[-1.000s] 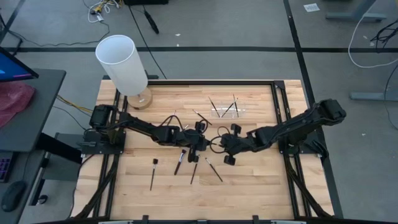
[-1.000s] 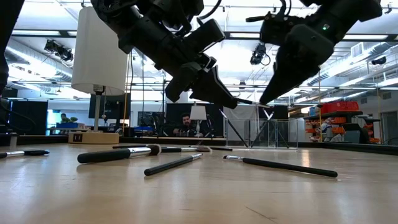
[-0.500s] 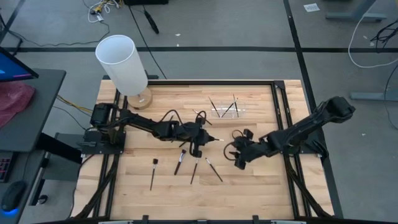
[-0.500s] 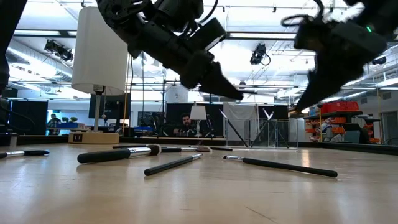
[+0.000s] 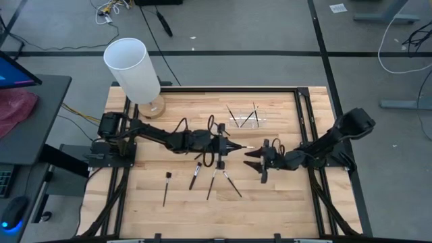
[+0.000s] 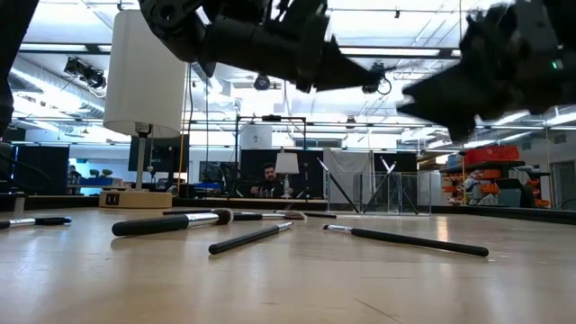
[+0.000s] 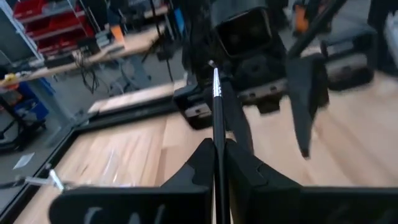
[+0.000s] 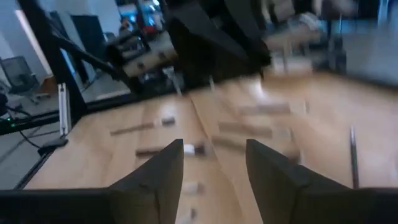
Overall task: Put items in baskets/containers
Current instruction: Put the black liner brush into the transparent organizer
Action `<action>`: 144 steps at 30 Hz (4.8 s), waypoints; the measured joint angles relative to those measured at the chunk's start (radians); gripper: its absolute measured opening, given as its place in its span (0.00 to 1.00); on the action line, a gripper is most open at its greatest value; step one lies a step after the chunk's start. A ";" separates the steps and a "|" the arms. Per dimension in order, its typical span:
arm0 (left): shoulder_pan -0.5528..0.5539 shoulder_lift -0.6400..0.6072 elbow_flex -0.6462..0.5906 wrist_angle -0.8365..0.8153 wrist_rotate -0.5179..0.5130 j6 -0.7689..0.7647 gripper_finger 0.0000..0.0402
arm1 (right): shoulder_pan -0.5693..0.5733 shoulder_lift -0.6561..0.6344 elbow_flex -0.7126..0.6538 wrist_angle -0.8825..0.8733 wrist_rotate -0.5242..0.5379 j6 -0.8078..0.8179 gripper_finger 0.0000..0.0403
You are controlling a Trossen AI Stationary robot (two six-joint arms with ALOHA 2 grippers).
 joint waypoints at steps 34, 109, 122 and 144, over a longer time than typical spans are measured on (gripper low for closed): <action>-0.115 -0.042 0.000 0.037 -0.244 0.107 0.05 | 0.097 0.038 0.184 0.108 0.268 -0.283 0.36; -0.033 -0.040 0.000 -0.229 -0.099 -0.130 0.45 | -0.525 -0.493 0.359 -1.091 0.035 0.080 0.03; -0.033 -0.040 0.000 -0.251 -0.101 -0.129 0.45 | -0.766 -0.239 0.359 -1.045 -0.270 0.162 0.03; -0.032 -0.040 0.000 -0.252 -0.101 -0.129 0.45 | -0.809 -0.140 0.359 -1.017 -0.400 0.206 0.16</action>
